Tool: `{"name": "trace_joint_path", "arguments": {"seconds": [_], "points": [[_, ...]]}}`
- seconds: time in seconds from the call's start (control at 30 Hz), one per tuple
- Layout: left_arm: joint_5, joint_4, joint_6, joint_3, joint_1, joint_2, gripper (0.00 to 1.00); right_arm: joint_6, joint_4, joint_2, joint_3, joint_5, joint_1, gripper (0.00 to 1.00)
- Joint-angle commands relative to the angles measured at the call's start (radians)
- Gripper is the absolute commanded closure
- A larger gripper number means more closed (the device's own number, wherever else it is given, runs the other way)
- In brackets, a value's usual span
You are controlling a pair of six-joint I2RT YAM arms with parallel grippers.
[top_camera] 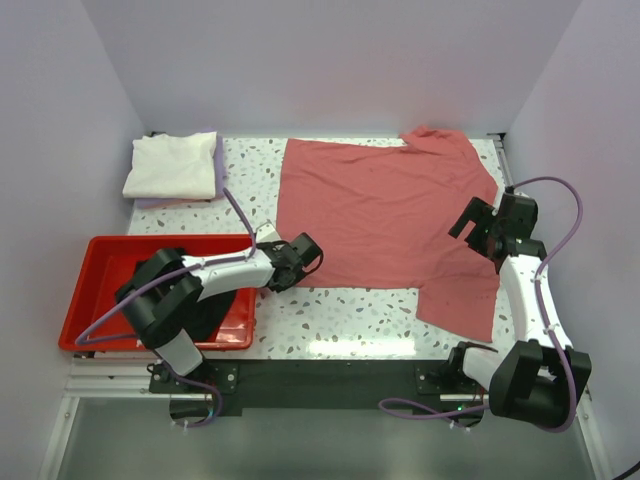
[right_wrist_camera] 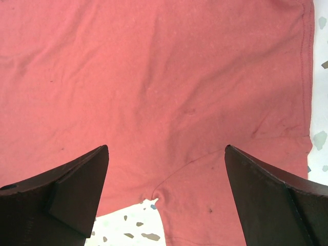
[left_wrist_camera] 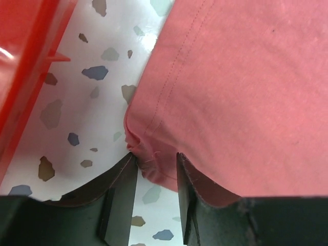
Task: Fold and stack the t-shirts
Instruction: Fold the tshirt
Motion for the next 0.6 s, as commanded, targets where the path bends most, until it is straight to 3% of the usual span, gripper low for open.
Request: {"name": "trace_joint_path", "arguments": {"seconds": [0.0, 0.13, 0.23, 0.43, 0.57], "points": [[0.023, 0.025, -0.006, -0.007, 0.009, 0.054, 0.61, -0.007, 0.032, -0.003, -0.001, -0.008, 0.001, 0.01], [0.024, 0.030, 0.000, -0.013, 0.015, 0.059, 0.75, -0.009, 0.029, -0.003, -0.004, -0.005, 0.001, 0.01], [0.029, 0.034, 0.003, -0.017, 0.013, 0.050, 0.99, -0.009, 0.018, -0.009, -0.004, 0.004, 0.001, 0.01], [0.032, 0.051, 0.020, -0.039, 0.015, 0.009, 1.00, 0.014, -0.036, -0.038, 0.001, 0.055, 0.001, 0.01], [0.032, 0.062, 0.038, -0.064, 0.015, -0.030, 1.00, 0.049, -0.031, -0.103, -0.060, -0.006, 0.000, 0.01]]}}
